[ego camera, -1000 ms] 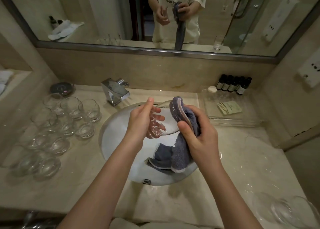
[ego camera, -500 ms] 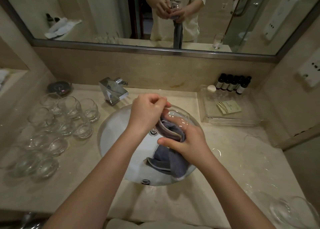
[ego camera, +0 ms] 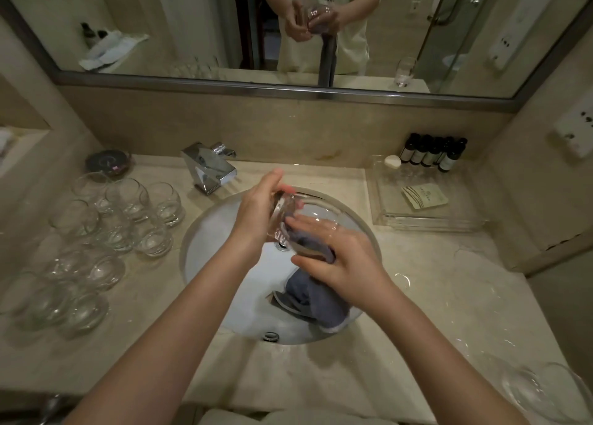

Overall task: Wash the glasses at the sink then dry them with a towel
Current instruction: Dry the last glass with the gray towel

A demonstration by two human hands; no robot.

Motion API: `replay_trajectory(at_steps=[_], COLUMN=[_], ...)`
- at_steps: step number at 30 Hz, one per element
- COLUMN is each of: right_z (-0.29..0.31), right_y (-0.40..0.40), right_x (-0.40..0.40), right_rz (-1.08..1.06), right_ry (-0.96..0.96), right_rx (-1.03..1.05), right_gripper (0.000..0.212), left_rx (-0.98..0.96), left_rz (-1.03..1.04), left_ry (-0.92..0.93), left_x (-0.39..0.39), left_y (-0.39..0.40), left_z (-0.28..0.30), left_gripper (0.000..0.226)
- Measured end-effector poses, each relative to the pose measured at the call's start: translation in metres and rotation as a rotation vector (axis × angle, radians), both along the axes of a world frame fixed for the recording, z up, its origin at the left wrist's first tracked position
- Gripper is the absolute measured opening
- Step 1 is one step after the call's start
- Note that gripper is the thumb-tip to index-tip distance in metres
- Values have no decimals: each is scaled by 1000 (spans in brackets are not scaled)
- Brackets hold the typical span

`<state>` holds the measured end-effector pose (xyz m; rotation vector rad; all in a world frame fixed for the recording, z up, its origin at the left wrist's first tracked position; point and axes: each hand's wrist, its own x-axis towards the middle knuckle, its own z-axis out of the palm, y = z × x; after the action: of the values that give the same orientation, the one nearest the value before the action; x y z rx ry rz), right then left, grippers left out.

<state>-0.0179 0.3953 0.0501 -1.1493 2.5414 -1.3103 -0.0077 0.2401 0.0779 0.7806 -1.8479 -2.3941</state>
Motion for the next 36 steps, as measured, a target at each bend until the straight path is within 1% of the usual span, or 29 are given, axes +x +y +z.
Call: replay_trajectory(at_steps=[1, 2, 3, 5, 7, 8, 9, 11, 12, 13, 14, 15, 16, 17, 18, 20, 21, 22, 23, 24, 25, 27, 29, 30, 31, 33, 34, 35, 36], right_z=[-5, -9, -11, -7, 3, 7, 11, 24, 29, 31, 31, 30, 30, 26, 22, 11, 9, 7, 7, 8, 10, 18, 29, 31, 32, 32, 31, 31, 27], right_y=[-3, -5, -7, -10, -12, -11, -9, -5, -4, -3, -4, -5, -8, -11, -12, -15, -17, -18, -19, -20, -21, -19, -17, -16, -14, -14, -15, -19, -22], right_x=[3, 5, 7, 8, 8, 6, 4, 4, 5, 6, 7, 7, 8, 8, 8, 10, 12, 13, 15, 17, 19, 17, 19, 20, 21, 22, 22, 22, 22], right_rz=[-21, -40, -60, -73, -32, 15, 71, 173, 184, 191, 170, 141, 117, 90, 61, -24, -45, -62, -65, -59, -41, 29, 99, 116, 129, 137, 129, 117, 89], right_ry=[100, 142, 137, 13, -244, -413, -601, -967, -1088, -1151, -1176, -1161, -1114, -1017, -863, -495, -334, -218, -175, -209, -309, -643, -1068, -1198, -1249, -1244, -1205, -1126, -976], right_rx=[32, 45, 42, -4, -117, -190, -268, -432, -463, -472, -482, -499, -513, -510, -481, -322, -241, -182, -170, -189, -229, -364, -527, -568, -585, -581, -580, -577, -552], right_gripper=[52, 54, 57, 60, 61, 59, 53, 31, 24, 21, 20, 20, 19, 20, 25, 39, 46, 50, 53, 53, 53, 45, 30, 25, 22, 21, 21, 22, 28], left_rx=[-38, -118, -215, -360, -433, -475, -540, -682, -738, -772, -791, -786, -760, -711, -632, -429, -394, -439, -530, -614, -665, -695, -713, -725, -744, -758, -730, -668, -550], left_rz=[-64, -104, -98, -3, 61, 68, 62, 40, 36, 33, 27, 14, 5, -1, 0, -49, -79, -103, -98, -65, -19, 37, 44, 34, 23, -3, -7, -1, 15], left_ry=[-101, -123, -86, 95, 315, 430, 545, 742, 808, 848, 857, 823, 742, 614, 463, 148, 53, 22, 44, 91, 153, 315, 552, 661, 739, 767, 709, 593, 422], left_x=[-2, -3, -5, -5, 0, 2, 5, 9, 9, 8, 5, 3, 0, -1, -1, -1, -1, -2, -3, -4, -4, 1, 7, 9, 10, 9, 8, 8, 7], left_y=[-2, -4, -4, -3, -3, -3, -5, -7, -8, -9, -11, -12, -16, -18, -21, -24, -23, -20, -16, -14, -12, -14, -17, -18, -19, -21, -23, -25, -25], left_z=[2, 2, 0, -2, -5, -7, -9, -12, -13, -13, -14, -11, -12, -10, -7, 0, 5, 9, 12, 12, 11, 4, -6, -9, -10, -11, -10, -8, -3], left_gripper=[34, 32, 27, 23, 21, 20, 19, 19, 20, 21, 22, 25, 30, 36, 45, 61, 62, 57, 50, 47, 44, 36, 30, 32, 33, 34, 35, 36, 39])
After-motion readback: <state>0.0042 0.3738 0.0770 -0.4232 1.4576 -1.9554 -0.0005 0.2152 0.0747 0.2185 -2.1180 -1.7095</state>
